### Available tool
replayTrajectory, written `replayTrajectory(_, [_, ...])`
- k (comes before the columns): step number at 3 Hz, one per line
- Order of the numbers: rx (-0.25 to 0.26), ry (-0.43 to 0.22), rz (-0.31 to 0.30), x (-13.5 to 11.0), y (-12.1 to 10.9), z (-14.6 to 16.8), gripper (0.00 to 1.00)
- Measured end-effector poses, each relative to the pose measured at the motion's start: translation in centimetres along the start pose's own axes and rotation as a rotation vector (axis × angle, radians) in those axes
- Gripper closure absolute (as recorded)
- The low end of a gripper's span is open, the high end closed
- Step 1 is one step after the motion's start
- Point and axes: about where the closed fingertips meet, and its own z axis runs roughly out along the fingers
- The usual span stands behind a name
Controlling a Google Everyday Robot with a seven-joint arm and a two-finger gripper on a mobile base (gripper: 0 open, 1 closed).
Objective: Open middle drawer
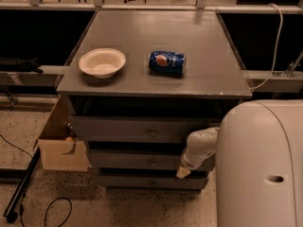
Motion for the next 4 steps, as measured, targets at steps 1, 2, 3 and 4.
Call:
replayTrajectory(1, [0.002,-0.002,0.002,0.0,0.1,-0.4,0.6])
replayTrajectory(2, [0.002,-0.002,0.002,-0.2,-0.1,-0.8,0.84])
replayTrajectory(3, [0.022,-0.029,0.037,-0.1,0.1,-2.0,1.0])
replayTrajectory(4, [0.022,-0.029,0.037,-0.1,0.1,-2.0,0.83])
